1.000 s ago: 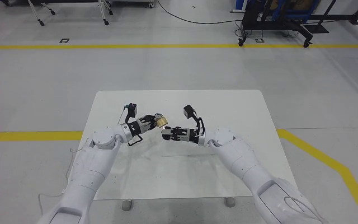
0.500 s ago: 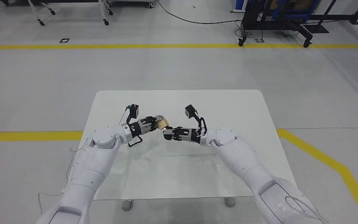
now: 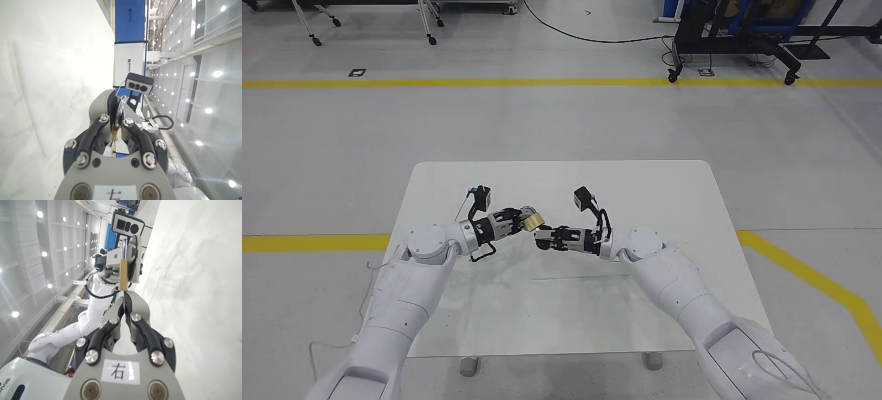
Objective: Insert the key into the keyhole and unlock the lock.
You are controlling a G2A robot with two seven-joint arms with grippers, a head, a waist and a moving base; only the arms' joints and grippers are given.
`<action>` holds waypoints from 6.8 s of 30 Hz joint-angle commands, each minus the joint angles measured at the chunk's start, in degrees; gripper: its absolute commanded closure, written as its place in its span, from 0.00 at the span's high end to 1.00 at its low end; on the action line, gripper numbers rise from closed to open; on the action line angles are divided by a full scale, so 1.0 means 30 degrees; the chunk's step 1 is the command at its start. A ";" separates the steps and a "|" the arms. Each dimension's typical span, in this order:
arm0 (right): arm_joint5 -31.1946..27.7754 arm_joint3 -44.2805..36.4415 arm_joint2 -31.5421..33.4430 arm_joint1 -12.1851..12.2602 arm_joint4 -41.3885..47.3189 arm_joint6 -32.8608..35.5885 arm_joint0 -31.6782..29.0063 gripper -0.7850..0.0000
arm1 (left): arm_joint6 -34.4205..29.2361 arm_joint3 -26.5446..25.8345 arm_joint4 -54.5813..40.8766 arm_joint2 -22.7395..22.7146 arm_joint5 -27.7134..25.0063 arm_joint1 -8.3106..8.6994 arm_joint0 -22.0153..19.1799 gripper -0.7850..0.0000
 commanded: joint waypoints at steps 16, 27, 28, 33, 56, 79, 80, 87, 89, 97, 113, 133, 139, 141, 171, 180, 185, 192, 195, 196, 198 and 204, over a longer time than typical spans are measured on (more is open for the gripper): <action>0.0306 -0.0214 0.0045 0.0032 -0.0878 -0.0861 -0.0013 0.00 | 0.0370 -0.0124 0.0184 0.0195 -0.0137 0.0032 0.0071 0.00; 0.0292 -0.0489 0.0266 0.0123 -0.0956 -0.0931 -0.0194 0.02 | 0.0687 -0.0118 0.0251 0.0239 -0.0195 0.0055 0.0059 0.00; 0.0302 -0.0516 0.0283 0.0134 -0.0971 -0.0929 -0.0213 0.04 | 0.0744 -0.0093 0.0235 0.0210 -0.0205 0.0062 0.0055 0.00; 0.0349 -0.0648 0.0350 0.0160 -0.0920 -0.0866 -0.0344 0.02 | 0.0957 -0.0031 0.0103 0.0071 -0.0211 0.0094 0.0025 0.00; 0.0329 -0.1096 0.0847 0.0320 -0.0358 -0.0533 -0.0737 0.03 | 0.1623 -0.0270 0.0056 -0.0061 -0.0604 0.0159 0.0165 0.00; 0.0631 -0.0955 0.0829 0.0195 -0.0280 -0.0948 -0.0565 0.00 | 0.1711 -0.0804 0.0399 0.0038 -0.1199 0.0231 0.0502 0.00; 0.0628 -0.0938 0.0849 0.0195 -0.0250 -0.0985 -0.0579 0.00 | 0.1693 -0.0831 0.0404 0.0044 -0.1250 0.0234 0.0511 0.00; 0.0520 -0.0876 0.1083 0.0187 0.0219 -0.1181 -0.0627 0.00 | 0.2080 -0.0924 0.0281 -0.0040 -0.1591 0.0240 0.0630 0.00; 0.0483 -0.0850 0.1155 0.0183 0.0409 -0.1166 -0.0661 0.47 | 0.2464 -0.0944 0.0122 -0.0153 -0.1673 0.0238 0.0692 0.00; 0.0409 -0.0817 0.1214 0.0186 0.0482 -0.1147 -0.0684 1.00 | 0.4096 -0.1250 -0.0755 -0.0742 -0.2136 0.0223 0.0990 0.00; 0.0540 -0.4102 0.2179 0.0472 0.3007 0.0040 -0.2356 0.42 | 0.5933 -0.3502 -0.1365 -0.1394 -0.6681 0.0202 0.2937 0.00; 0.2712 -0.2158 0.1729 -0.0144 0.6383 0.2326 -0.1418 0.24 | 0.5690 -0.3546 -0.1124 -0.1156 -0.6609 0.0124 0.2931 0.00; 0.2819 -0.1417 0.1477 -0.0363 0.6415 0.2241 -0.1024 0.26 | 0.5713 -0.3539 -0.1032 -0.1156 -0.6575 0.0116 0.2919 0.00; 0.2823 -0.1189 0.1450 -0.0426 0.6496 0.2202 -0.0933 0.25 | 0.5685 -0.3535 -0.1010 -0.1157 -0.6550 0.0116 0.2914 0.00; 0.5033 0.1309 0.2465 -0.1170 1.1382 0.6112 -0.0479 0.00 | 0.5418 -0.3684 -0.0462 -0.1222 -0.7504 0.0147 0.2968 0.00; 0.3377 0.1712 0.2366 -0.1098 0.9567 0.5640 -0.0071 0.89 | 0.5220 -0.3554 -0.0778 -0.1215 -0.6959 0.0140 0.2866 0.00; 0.1136 0.2123 0.2690 -0.0490 0.6788 0.4147 0.0369 1.00 | 0.5188 -0.3234 -0.0446 -0.1173 -0.6250 0.0156 0.2647 0.00; 0.0907 0.2081 0.2835 -0.0371 0.6570 0.3992 0.0370 1.00 | 0.6072 -0.2660 0.2723 -0.0354 -0.4979 0.0139 0.2191 0.00; 0.0907 0.2081 0.2835 -0.0371 0.6570 0.3992 0.0370 1.00 | 0.6347 -0.2054 0.4019 0.0644 -0.3172 -0.0058 0.1713 0.00; 0.0907 0.2081 0.2835 -0.0371 0.6570 0.3992 0.0370 1.00 | 0.6510 -0.1790 0.4380 0.0983 -0.2684 -0.0144 0.1514 0.00; 0.0907 0.2081 0.2835 -0.0371 0.6570 0.3992 0.0370 1.00 | 0.6827 -0.1263 0.5249 0.1684 -0.1995 -0.0317 0.1131 0.00; -0.0775 0.1077 0.3965 0.0372 0.5096 0.0459 -0.0364 1.00 | 0.7432 -0.0049 0.5538 0.2764 -0.1586 -0.0782 0.0410 0.00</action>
